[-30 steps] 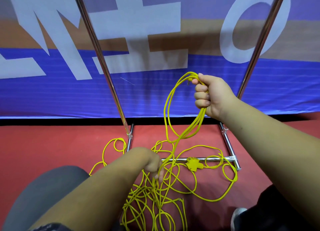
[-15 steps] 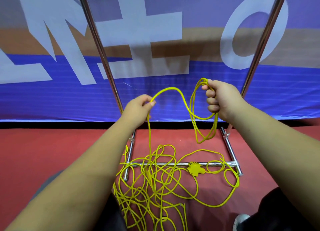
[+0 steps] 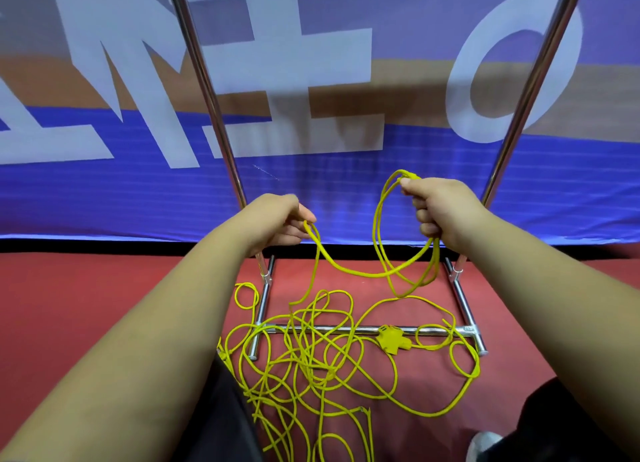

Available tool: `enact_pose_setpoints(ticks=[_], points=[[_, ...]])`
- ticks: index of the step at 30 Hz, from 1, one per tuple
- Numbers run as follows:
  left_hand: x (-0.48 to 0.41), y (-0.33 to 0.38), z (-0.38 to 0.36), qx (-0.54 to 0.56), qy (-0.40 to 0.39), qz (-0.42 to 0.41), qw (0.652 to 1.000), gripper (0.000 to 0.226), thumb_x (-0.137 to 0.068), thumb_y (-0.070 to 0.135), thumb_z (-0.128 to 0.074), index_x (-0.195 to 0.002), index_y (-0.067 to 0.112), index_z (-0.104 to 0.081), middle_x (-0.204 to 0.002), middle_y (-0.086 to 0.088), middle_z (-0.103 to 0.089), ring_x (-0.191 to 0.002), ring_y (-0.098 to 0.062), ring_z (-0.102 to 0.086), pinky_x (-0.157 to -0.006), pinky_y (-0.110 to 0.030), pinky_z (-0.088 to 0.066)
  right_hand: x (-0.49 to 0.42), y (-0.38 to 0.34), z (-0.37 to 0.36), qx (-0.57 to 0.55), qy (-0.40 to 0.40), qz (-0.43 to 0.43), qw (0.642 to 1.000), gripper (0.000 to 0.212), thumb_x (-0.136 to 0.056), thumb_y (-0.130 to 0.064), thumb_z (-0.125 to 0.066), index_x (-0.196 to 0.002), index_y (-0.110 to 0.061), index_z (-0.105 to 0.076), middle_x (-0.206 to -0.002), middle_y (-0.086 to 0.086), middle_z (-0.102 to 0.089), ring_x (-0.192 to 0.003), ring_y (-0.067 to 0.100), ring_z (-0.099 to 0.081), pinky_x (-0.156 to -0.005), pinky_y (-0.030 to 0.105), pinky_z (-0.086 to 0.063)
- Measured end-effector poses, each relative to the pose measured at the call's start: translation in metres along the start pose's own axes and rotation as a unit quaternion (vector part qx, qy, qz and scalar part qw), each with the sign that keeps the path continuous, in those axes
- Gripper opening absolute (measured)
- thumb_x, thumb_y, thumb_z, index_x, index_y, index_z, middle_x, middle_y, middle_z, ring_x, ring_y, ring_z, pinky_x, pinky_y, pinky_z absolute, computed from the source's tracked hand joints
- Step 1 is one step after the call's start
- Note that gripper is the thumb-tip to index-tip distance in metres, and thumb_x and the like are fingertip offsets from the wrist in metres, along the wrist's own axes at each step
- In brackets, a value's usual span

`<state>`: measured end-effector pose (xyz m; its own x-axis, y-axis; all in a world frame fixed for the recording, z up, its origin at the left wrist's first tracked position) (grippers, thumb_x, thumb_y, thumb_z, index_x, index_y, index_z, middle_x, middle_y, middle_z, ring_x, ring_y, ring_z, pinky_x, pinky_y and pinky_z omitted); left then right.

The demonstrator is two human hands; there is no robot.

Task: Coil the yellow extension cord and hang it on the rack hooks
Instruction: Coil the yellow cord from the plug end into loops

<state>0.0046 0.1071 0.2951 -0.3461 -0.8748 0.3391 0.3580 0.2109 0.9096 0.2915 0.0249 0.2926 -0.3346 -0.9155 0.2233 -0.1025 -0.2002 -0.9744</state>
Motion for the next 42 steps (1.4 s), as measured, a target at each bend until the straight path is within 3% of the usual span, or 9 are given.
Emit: enact_pose_setpoints(ticks=[8,13,17,21,26,32,35,38,42], points=[[0.013,0.006,-0.015,0.003,-0.055,-0.117,0.992,0.027,-0.102,0.005,-0.063,-0.127,0.014,-0.066,-0.116,-0.017,-0.075,-0.082,-0.019,-0.072,-0.073,-0.032,-0.060,-0.004,0.024,-0.013,0.068,0.000,-0.055,0.996,0.016,-0.103,-0.027,-0.059,-0.099,-0.013,-0.064,-0.068,0.001,-0.042,-0.048,0.015,-0.031,-0.047,0.028,-0.033],[0.030,0.023,-0.029,0.135,-0.143,-0.202,0.959,0.031,-0.104,-0.003,-0.052,-0.127,0.013,-0.065,-0.101,-0.004,-0.072,-0.071,-0.015,-0.053,-0.061,-0.025,-0.045,-0.002,0.035,-0.019,0.135,-0.030,-0.060,0.989,0.025,-0.108,-0.030,-0.054,-0.093,-0.013,-0.065,-0.090,0.011,-0.066,-0.063,0.019,-0.055,-0.060,0.036,-0.054],[0.026,0.029,-0.030,0.278,-0.105,-0.181,0.938,0.027,-0.104,0.000,-0.052,-0.121,0.016,-0.067,-0.101,-0.002,-0.072,-0.069,-0.012,-0.052,-0.055,-0.023,-0.037,0.007,0.032,-0.033,0.059,-0.121,-0.061,0.989,0.018,-0.113,-0.028,-0.048,-0.109,-0.016,-0.061,-0.110,0.011,-0.080,-0.086,0.021,-0.076,-0.079,0.039,-0.060],[0.018,0.016,-0.032,0.236,-0.062,-0.138,0.960,0.024,-0.104,0.003,-0.056,-0.120,0.016,-0.067,-0.105,-0.002,-0.075,-0.075,-0.012,-0.060,-0.059,-0.024,-0.047,0.016,0.031,-0.053,0.018,-0.200,-0.058,0.978,0.025,-0.114,-0.030,-0.044,-0.130,-0.017,-0.059,-0.122,0.003,-0.078,-0.116,0.022,-0.074,-0.096,0.041,-0.056],[0.013,0.017,-0.036,0.252,-0.030,-0.138,0.957,0.022,-0.104,0.002,-0.056,-0.117,0.015,-0.067,-0.101,0.000,-0.077,-0.070,-0.009,-0.060,-0.059,-0.024,-0.044,0.029,0.029,-0.068,-0.009,-0.238,-0.035,0.970,0.025,-0.115,-0.025,-0.041,-0.130,-0.013,-0.057,-0.119,0.006,-0.079,-0.117,0.024,-0.073,-0.103,0.042,-0.055],[0.005,0.003,-0.021,-0.001,0.147,-0.130,0.981,0.010,-0.098,0.012,-0.067,-0.105,0.018,-0.068,-0.098,0.002,-0.075,-0.079,-0.014,-0.062,-0.069,-0.031,-0.049,0.031,0.029,-0.069,-0.028,-0.182,-0.050,0.982,0.014,-0.111,-0.018,-0.052,-0.115,-0.007,-0.061,-0.092,0.011,-0.077,-0.084,0.028,-0.078,-0.084,0.048,-0.065],[0.003,-0.003,-0.017,-0.296,0.229,-0.121,0.919,0.018,-0.090,0.021,-0.075,-0.100,0.019,-0.060,-0.103,0.000,-0.063,-0.089,-0.021,-0.060,-0.075,-0.032,-0.045,0.031,0.029,-0.068,-0.047,-0.146,-0.058,0.986,0.014,-0.111,-0.016,-0.052,-0.106,-0.007,-0.061,-0.089,0.010,-0.076,-0.082,0.030,-0.078,-0.083,0.055,-0.064],[0.005,-0.012,-0.043,-0.254,0.019,-0.084,0.963,0.012,-0.089,0.019,-0.075,-0.100,0.019,-0.070,-0.091,0.003,-0.070,-0.085,-0.017,-0.065,-0.077,-0.033,-0.053,0.029,0.027,-0.065,-0.062,-0.105,-0.055,0.991,0.014,-0.109,-0.010,-0.051,-0.108,-0.002,-0.062,-0.090,0.012,-0.076,-0.080,0.030,-0.079,-0.069,0.047,-0.066],[0.015,-0.026,-0.080,-0.309,-0.159,-0.085,0.934,0.015,-0.097,0.013,-0.063,-0.103,0.014,-0.076,-0.100,0.006,-0.077,-0.086,-0.010,-0.067,-0.085,-0.036,-0.055,0.022,0.026,-0.058,-0.065,-0.076,-0.060,0.993,0.019,-0.107,-0.009,-0.051,-0.105,0.005,-0.064,-0.094,0.018,-0.073,-0.084,0.032,-0.080,-0.065,0.043,-0.065]])
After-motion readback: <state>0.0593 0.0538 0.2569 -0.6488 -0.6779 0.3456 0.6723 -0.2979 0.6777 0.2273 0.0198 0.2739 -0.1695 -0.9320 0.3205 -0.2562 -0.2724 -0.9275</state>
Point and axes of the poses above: each hand's wrist, its own x-axis away from the middle knuckle, its own z-axis out of the back of the hand, y = z × x, the point moved 3 cm from there along -x, towards the middle knuckle
